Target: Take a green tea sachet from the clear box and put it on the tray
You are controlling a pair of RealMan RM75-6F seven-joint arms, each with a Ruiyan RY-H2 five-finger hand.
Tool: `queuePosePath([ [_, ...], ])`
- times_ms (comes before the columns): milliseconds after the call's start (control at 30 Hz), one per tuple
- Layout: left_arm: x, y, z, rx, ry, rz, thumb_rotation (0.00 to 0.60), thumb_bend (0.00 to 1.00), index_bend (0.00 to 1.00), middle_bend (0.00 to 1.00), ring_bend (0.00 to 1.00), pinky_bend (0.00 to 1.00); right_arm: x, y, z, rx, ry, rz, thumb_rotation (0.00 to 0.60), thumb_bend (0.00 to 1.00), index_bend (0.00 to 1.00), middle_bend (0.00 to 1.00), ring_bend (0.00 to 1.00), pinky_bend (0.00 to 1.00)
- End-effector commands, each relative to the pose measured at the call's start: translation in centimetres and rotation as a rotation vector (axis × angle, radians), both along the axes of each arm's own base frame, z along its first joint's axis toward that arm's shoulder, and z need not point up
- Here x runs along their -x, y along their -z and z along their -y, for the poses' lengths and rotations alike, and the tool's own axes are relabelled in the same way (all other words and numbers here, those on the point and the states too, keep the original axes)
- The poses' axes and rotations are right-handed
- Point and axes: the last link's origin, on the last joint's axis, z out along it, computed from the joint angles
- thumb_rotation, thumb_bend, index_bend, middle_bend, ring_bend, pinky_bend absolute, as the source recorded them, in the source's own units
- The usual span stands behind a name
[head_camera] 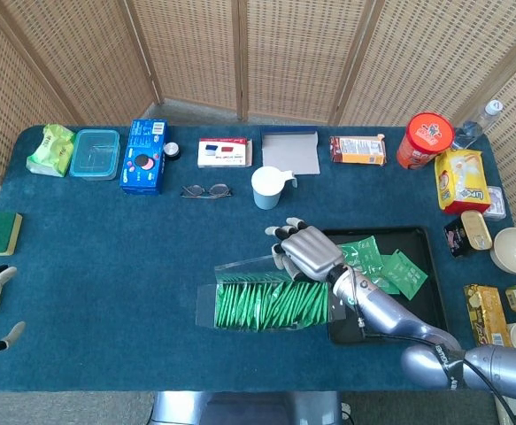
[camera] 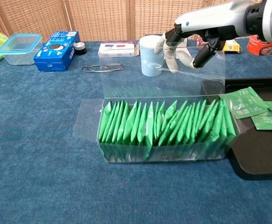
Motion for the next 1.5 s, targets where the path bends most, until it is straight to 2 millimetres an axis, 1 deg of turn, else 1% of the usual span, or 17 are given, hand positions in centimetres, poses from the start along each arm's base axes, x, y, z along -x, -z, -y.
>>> queuePosePath([
  [33, 0.0, 0.0, 0.0, 0.000, 0.001, 0.001, 0.600, 0.24, 0.11, 0.12, 0.07, 0.24, -0.1, 0.0, 0.4, -0.009, 0.016, -0.015, 0.600, 0.77, 0.60, 0.19, 0.20, 0.10],
  [133, 0.1, 0.0, -0.1, 0.000, 0.000, 0.002, 0.600, 0.24, 0.11, 0.12, 0.07, 0.24, -0.1, 0.1, 0.8, -0.014, 0.030, -0.029, 0.600, 0.78, 0.60, 0.19, 0.20, 0.10],
  [233, 0.2, 0.0, -0.1, -0.001, 0.000, 0.000, 0.600, 0.24, 0.11, 0.12, 0.07, 0.24, -0.2, 0.2, 1.1, -0.013, 0.041, -0.045, 0.600, 0.78, 0.57, 0.19, 0.20, 0.10],
  [367, 0.2, 0.0, -0.1, -0.002, -0.001, 0.001, 0.600, 0.24, 0.11, 0.12, 0.07, 0.24, -0.3, 0.7, 1.5, -0.004, 0.055, -0.073, 0.600, 0.78, 0.53, 0.17, 0.20, 0.10],
  [600, 0.3, 0.0, -0.1, -0.006, -0.001, 0.002, 0.600, 0.24, 0.11, 0.12, 0.07, 0.24, -0.4, 1.7, 2.6, 0.043, 0.075, -0.102, 0.600, 0.78, 0.50, 0.15, 0.18, 0.09],
  [633, 0.3, -0.1, -0.1, -0.008, -0.002, 0.002, 0.600, 0.24, 0.11, 0.12, 0.07, 0.24, -0.3, 1.9, 2.9, 0.053, 0.077, -0.113, 0.600, 0.78, 0.47, 0.14, 0.17, 0.09],
  [767, 0.3, -0.1, 0.0, -0.008, -0.001, 0.004, 0.600, 0.24, 0.11, 0.12, 0.07, 0.24, 0.0, 2.6, 3.4, 0.069, 0.077, -0.162, 0.600, 0.77, 0.28, 0.10, 0.15, 0.09],
  [833, 0.4, -0.1, 0.1, -0.009, -0.004, 0.006, 0.600, 0.24, 0.11, 0.12, 0.07, 0.24, 0.3, 2.8, 3.7, 0.089, 0.065, -0.191, 0.600, 0.73, 0.22, 0.09, 0.14, 0.09],
  [867, 0.5, -0.1, 0.2, -0.009, -0.007, 0.006, 0.600, 0.24, 0.11, 0.12, 0.07, 0.24, 0.3, 2.7, 4.0, 0.126, 0.070, -0.181, 0.600, 0.70, 0.19, 0.08, 0.14, 0.09],
  [900, 0.5, -0.1, 0.2, -0.009, -0.006, 0.006, 0.600, 0.24, 0.11, 0.12, 0.07, 0.24, 0.4, 2.7, 4.0, 0.144, 0.070, -0.176, 0.600, 0.66, 0.17, 0.07, 0.13, 0.09],
  [1100, 0.4, 0.0, 0.2, -0.009, 0.000, 0.010, 0.600, 0.24, 0.11, 0.12, 0.07, 0.24, 1.1, 2.8, 3.9, 0.200, 0.060, -0.179, 0.600, 0.58, 0.09, 0.03, 0.09, 0.09],
  [1233, 0.4, -0.1, 0.3, -0.016, 0.000, 0.013, 0.600, 0.24, 0.11, 0.12, 0.07, 0.24, 1.7, 2.9, 3.5, 0.223, 0.052, -0.171, 0.600, 0.48, 0.08, 0.03, 0.08, 0.09],
  [1333, 0.5, -0.3, 0.3, -0.021, -0.001, 0.013, 0.600, 0.24, 0.11, 0.12, 0.07, 0.24, 1.8, 2.6, 3.1, 0.235, 0.050, -0.136, 0.600, 0.42, 0.09, 0.04, 0.08, 0.09],
  [1367, 0.4, -0.4, 0.4, -0.029, 0.003, 0.012, 0.600, 0.24, 0.11, 0.12, 0.07, 0.24, 0.9, 1.4, 2.6, 0.258, 0.030, -0.035, 0.600, 0.40, 0.10, 0.04, 0.09, 0.09],
  [1500, 0.3, -0.5, 0.5, -0.037, 0.011, 0.016, 0.600, 0.24, 0.11, 0.12, 0.07, 0.24, 0.9, -0.3, 0.8, 0.237, -0.050, 0.132, 0.600, 0.32, 0.13, 0.06, 0.09, 0.09],
])
